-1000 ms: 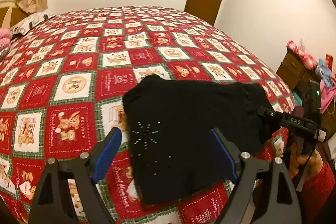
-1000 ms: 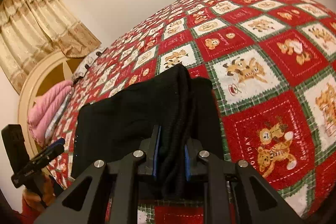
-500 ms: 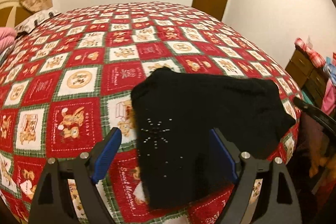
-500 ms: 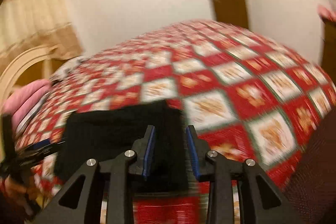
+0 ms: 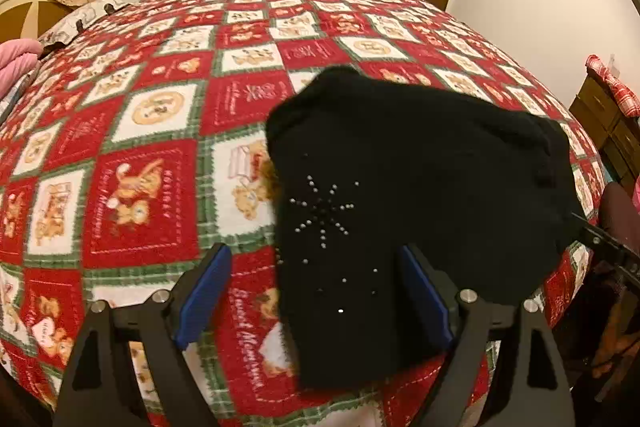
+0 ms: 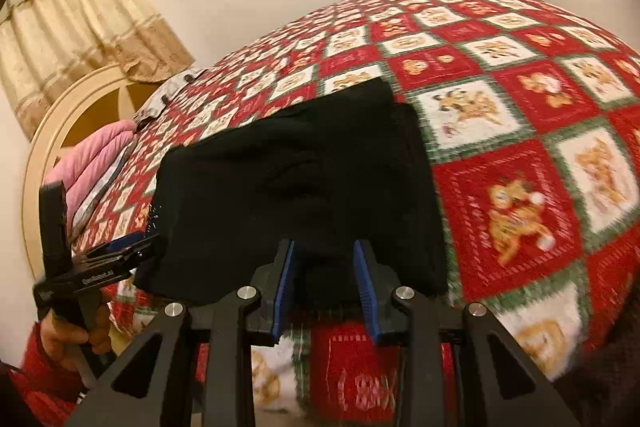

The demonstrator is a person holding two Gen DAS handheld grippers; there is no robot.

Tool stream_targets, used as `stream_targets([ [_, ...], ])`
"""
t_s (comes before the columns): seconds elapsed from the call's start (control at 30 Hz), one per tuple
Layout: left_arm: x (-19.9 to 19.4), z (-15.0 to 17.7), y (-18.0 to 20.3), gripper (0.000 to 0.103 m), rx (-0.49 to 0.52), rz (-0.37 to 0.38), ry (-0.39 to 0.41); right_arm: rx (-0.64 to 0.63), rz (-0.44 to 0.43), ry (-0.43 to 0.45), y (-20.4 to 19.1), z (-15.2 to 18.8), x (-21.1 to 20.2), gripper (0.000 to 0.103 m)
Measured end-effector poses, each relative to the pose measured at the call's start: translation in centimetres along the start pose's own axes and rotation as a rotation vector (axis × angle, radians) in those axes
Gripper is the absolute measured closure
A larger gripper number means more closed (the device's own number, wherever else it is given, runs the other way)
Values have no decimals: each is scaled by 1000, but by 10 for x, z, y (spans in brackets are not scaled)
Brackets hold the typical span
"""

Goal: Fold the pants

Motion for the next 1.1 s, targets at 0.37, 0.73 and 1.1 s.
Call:
stream_targets([
  [0.37, -11, 3, 5, 15, 2, -67, -2, -91, 44, 151, -52, -5, -30, 32],
  [0.73, -22, -4, -5, 3, -66, 23, 47, 31, 164, 163, -2, -28, -1, 32],
  [1.1, 11, -3, -36, 2, -325, 218, -46, 211, 33, 110, 49, -25, 28, 30],
])
Point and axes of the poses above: each gripper's, at about its wrist camera, not at the fingertips, and x roughly the way its jaws point, y to its right, z to its underside, the point moved 1 cm from there along x, roughly the way its jaws point, and after that the axes turned 4 degrees about x, right-handed, at the moved point
